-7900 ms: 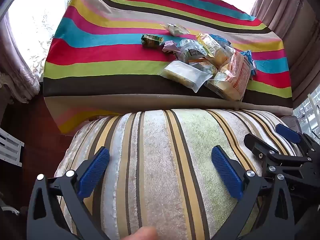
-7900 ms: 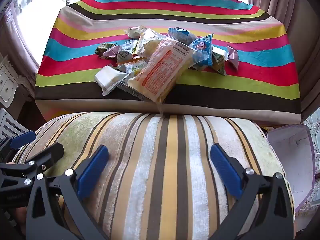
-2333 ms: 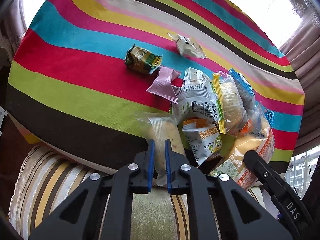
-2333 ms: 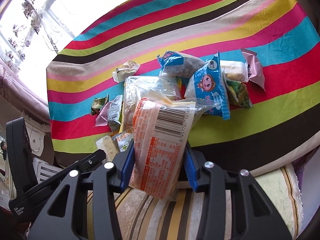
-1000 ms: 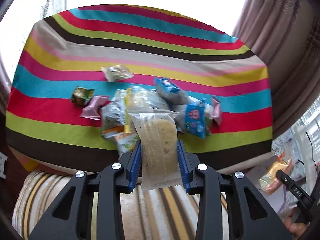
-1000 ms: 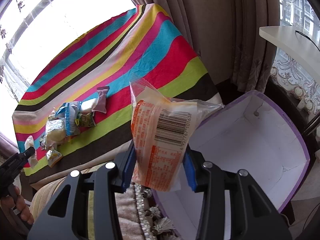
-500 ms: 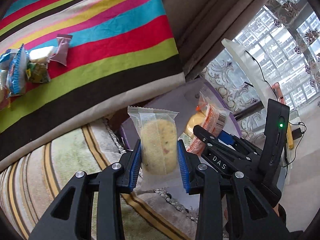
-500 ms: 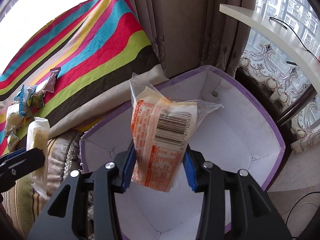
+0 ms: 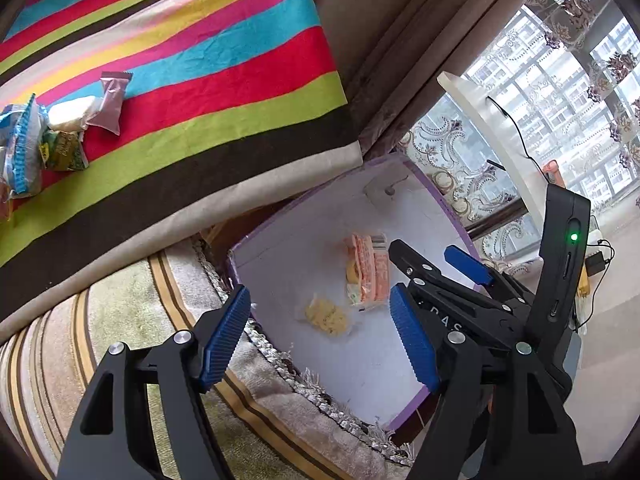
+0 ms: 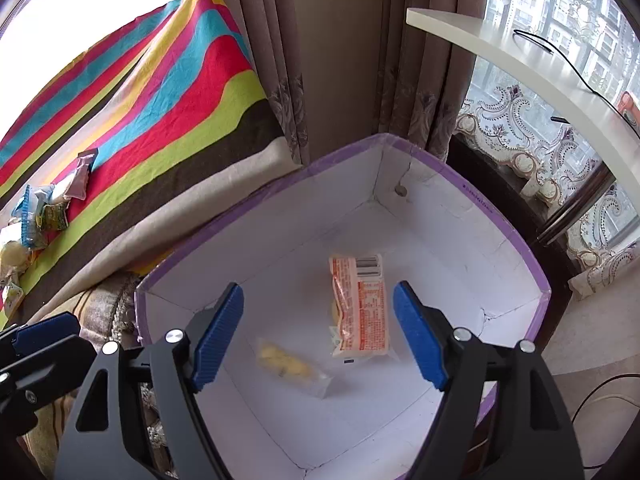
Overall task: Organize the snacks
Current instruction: 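Carry both bags to the white box and open both tools to drop them, then move both open tools back over the snack pile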
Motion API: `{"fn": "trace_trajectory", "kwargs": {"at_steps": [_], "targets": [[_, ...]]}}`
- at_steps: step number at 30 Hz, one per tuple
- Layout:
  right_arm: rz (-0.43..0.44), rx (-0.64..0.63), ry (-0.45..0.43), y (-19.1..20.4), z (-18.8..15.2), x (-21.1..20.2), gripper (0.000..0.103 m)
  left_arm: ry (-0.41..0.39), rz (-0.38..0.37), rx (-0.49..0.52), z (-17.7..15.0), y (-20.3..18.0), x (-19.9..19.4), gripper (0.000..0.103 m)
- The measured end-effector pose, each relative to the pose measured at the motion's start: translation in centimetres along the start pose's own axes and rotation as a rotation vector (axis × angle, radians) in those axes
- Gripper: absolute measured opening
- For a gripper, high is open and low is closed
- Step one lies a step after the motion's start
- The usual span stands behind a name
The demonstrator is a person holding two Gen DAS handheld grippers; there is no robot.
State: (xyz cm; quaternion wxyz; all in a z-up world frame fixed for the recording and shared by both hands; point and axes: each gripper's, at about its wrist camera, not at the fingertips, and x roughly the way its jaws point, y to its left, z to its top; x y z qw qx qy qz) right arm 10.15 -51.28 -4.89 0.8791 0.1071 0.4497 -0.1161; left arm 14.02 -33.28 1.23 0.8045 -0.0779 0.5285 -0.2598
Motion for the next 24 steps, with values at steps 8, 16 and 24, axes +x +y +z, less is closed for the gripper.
{"fn": "trace_trajectory", "kwargs": {"at_steps": [8,16,24], "targets": [[0.125,-0.033,-0.104,3.4,2.6,-3.3,0.078,-0.271,0.122,0.030,-0.5,3.1,-6.1,0.089],[0.306,-0.124,-0.142,10.5,3.5,-5.1,0.078,-0.387,0.239,-0.135,-2.3,10.5,-11.8,0.088],[0.365,-0.215,-0.121,17.7,3.1,-5.0,0.078,-0.418,0.275,-0.326,-4.0,17.4,-15.6,0.081]]}}
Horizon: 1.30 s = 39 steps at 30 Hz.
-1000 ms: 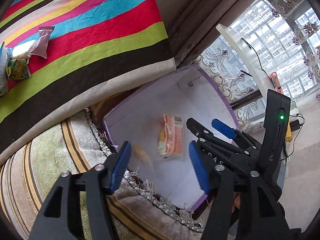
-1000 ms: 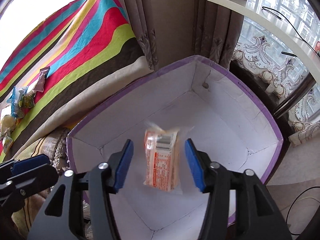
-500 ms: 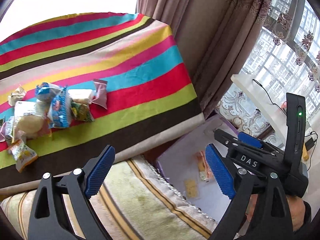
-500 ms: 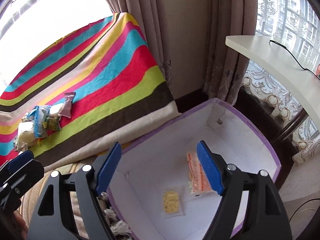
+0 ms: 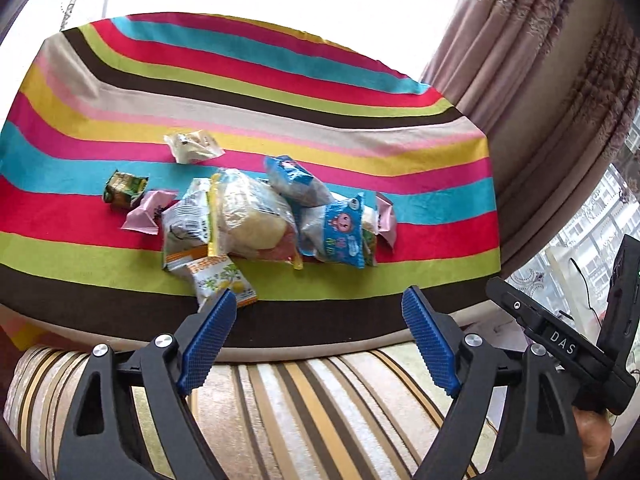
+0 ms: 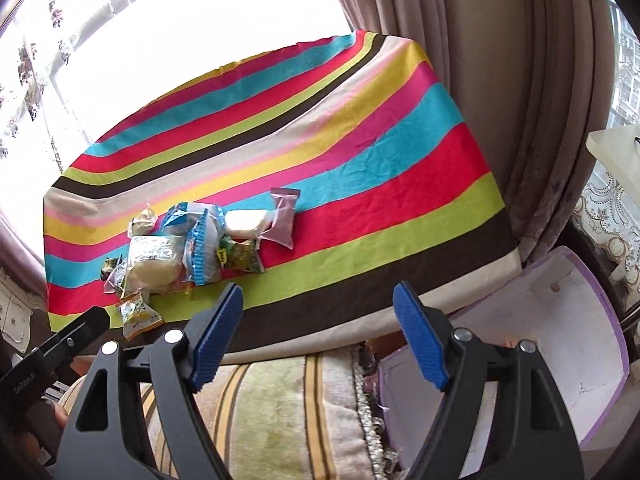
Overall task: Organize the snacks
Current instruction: 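Move both open tools back over the snack pile, then grasp the blue cake packet with the right tool while the left tool grasps a green packet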
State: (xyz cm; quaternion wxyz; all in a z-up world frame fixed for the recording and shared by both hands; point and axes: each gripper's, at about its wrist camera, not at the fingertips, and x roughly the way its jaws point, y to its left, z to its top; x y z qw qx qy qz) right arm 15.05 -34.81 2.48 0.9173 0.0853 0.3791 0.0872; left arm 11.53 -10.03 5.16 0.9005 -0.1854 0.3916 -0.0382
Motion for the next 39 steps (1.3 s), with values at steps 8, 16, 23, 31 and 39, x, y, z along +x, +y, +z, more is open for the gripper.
{"fn": "trace_trajectory", "kwargs": {"at_steps": [8,16,23,31,39], "targets": [[0.036,-0.067,0.029,4.4,1.0,2.9,0.078,-0.036,0.075,-0.066,1.9,5.2,-0.7,0.076],[0.067,-0.131,0.055,8.5,2.3,6.6,0.078,-0.055,0.126,-0.135,4.0,10.5,-0.4,0.068],[0.080,-0.158,0.090,10.0,2.9,9.5,0.078,-0.048,0.194,-0.170,6.1,14.2,1.1,0.067],[0.102,-0.161,0.100,10.3,3.2,10.9,0.070,0.019,0.297,-0.158,9.1,18.1,5.5,0.063],[0.130,-0.192,0.132,11.1,2.9,12.2,0.054,0.079,0.309,-0.143,10.2,19.8,8.5,0.054]]}}
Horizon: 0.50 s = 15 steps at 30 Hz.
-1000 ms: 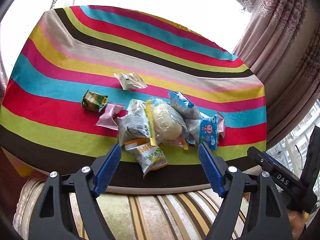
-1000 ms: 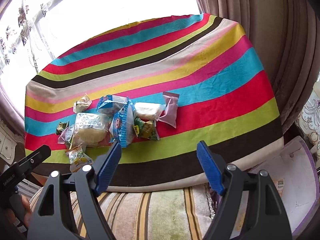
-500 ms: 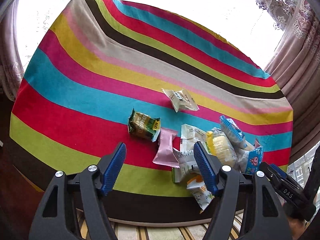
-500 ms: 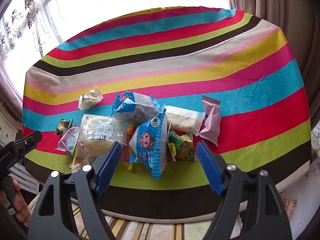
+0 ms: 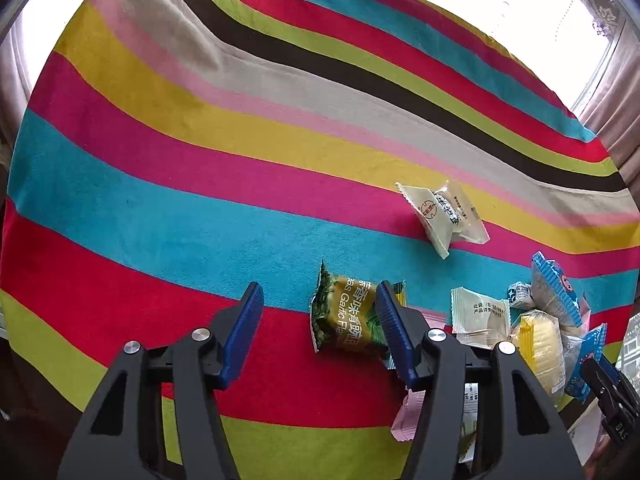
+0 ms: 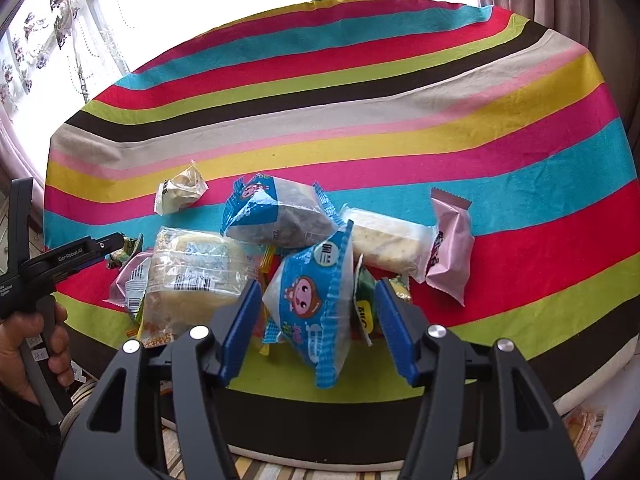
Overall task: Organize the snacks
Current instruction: 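Grasp the blue cake packet with the right tool while the left tool grasps a green packet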
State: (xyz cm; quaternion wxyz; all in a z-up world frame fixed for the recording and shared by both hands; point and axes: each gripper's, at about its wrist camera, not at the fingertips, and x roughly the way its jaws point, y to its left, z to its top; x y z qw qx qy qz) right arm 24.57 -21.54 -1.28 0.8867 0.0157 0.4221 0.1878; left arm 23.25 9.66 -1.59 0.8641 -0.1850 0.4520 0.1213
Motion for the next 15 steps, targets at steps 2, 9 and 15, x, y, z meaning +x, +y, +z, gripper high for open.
{"fn": "trace_trajectory", "kwargs": {"at_steps": [2,9,15], "targets": [[0.005,-0.022,0.002,0.5,-0.1,0.1,0.052,0.010,-0.003,0.009,0.1,-0.1,0.4,0.050],[0.030,-0.052,0.017,1.1,-0.3,0.4,0.045,0.008,-0.019,0.058,0.0,-1.0,0.6,0.031],[0.020,-0.056,0.069,1.2,-0.4,1.8,0.047,0.008,-0.026,0.059,-0.1,-0.9,0.7,0.031]]}}
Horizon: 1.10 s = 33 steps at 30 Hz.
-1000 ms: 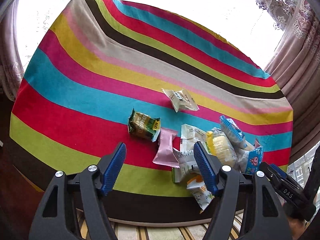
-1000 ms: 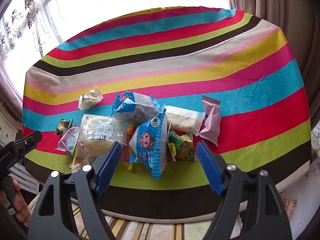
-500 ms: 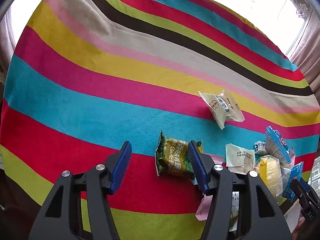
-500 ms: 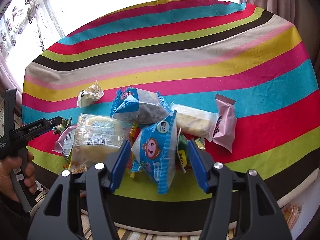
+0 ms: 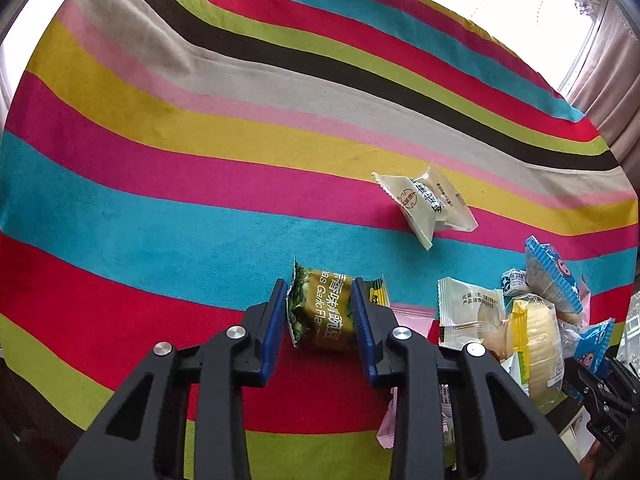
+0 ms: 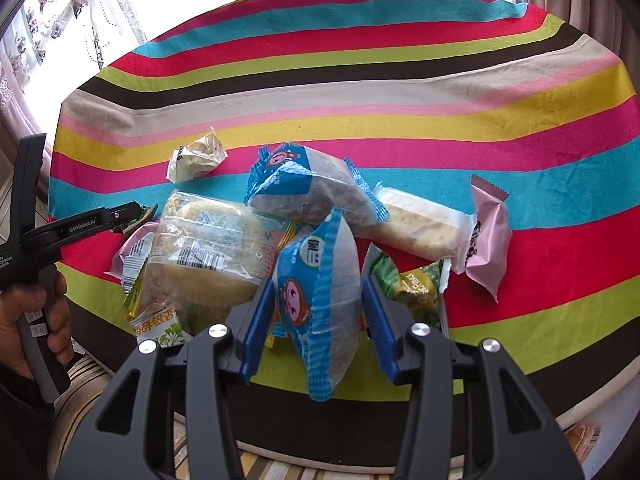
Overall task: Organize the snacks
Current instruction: 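Grasp the blue cake packet with the right tool while the left tool grasps a green packet, then carry both packets to the white box and open both tools to release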
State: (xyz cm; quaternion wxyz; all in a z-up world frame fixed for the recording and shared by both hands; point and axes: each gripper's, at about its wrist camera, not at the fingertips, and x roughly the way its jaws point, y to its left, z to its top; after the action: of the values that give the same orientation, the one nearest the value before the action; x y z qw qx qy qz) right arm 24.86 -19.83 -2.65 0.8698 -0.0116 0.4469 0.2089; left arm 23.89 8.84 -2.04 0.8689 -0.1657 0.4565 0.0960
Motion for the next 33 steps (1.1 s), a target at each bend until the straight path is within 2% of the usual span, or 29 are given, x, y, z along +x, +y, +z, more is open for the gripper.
{"fn": "trace_trajectory", "kwargs": {"at_steps": [3,10,12,21,26,33], "targets": [[-0.003,-0.001,0.006,0.1,0.1,0.2,0.047,-0.002,-0.001,0.010,-0.1,0.1,0.1,0.031],[0.003,0.006,-0.015,-0.1,-0.1,-0.1,0.037,-0.003,-0.008,0.012,0.1,0.0,0.3,0.033],[0.001,0.012,-0.029,-0.2,-0.2,-0.5,0.035,-0.008,0.009,0.005,0.1,0.2,0.3,0.040],[0.028,0.063,-0.126,-1.5,-0.3,-3.8,0.033,0.012,-0.001,0.035,-0.6,-0.3,0.1,0.040],[0.038,0.105,-0.141,-2.8,-0.8,-5.6,0.033,0.025,0.024,0.093,-1.1,-1.4,0.1,0.036],[0.015,0.169,-0.148,-5.5,-2.2,-7.7,0.033,-0.009,0.039,0.092,-1.4,-1.5,-1.2,0.021]]}}
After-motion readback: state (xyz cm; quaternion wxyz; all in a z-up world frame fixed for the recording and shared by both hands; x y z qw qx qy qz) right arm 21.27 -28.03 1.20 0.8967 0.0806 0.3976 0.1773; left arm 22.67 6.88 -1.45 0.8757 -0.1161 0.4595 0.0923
